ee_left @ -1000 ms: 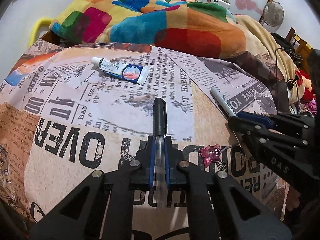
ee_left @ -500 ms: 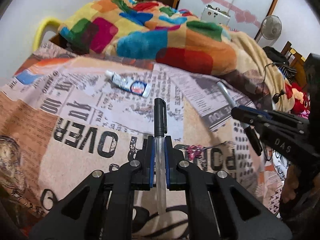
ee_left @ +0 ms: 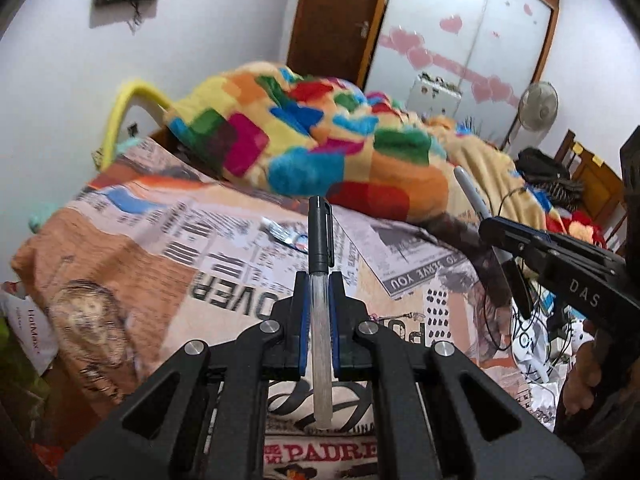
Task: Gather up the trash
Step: 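Carry the pen and Sharpie marker with both grippers over the white bin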
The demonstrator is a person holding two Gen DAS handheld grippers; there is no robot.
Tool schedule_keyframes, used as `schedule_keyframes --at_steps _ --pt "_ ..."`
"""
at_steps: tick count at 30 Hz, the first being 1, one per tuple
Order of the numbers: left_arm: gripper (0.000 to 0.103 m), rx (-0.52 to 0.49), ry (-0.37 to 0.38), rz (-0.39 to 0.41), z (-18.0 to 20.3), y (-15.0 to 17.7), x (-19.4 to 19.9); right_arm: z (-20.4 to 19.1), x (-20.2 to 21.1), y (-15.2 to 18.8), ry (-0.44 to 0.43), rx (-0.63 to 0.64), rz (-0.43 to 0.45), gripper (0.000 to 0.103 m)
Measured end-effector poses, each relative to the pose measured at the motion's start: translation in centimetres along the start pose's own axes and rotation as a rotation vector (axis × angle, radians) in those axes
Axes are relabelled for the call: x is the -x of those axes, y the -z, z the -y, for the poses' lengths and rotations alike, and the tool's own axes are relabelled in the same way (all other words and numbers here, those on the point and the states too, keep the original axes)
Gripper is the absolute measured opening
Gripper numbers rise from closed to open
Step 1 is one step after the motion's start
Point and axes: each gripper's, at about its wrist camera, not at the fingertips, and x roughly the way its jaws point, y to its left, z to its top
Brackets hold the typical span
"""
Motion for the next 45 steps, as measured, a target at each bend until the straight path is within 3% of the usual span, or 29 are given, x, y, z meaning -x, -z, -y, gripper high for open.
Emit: schedule_keyframes --at_steps 11,23,35,45 --pt "0.007 0.072 -0.088 0.131 -4.4 1.8 12.1 -8.3 4.7 0.2 -0.131 0.068 0.062 0.011" --pt "0.007 0.168 -0.227 0.214 -12.3 6.1 22.6 -19.1 7.3 3.3 -0.296 0.155 0.061 0.011" --pt "0.007 0.283 -0.355 0.217 -21.0 12.5 28.6 -28.3 6.0 7.7 -0.389 0.264 -0.016 0.011" --pt "0.007 0.384 -0.461 0.102 -28.0 19.7 29.4 -35.9 1.8 12.3 -0.455 0.383 -0.176 0.011"
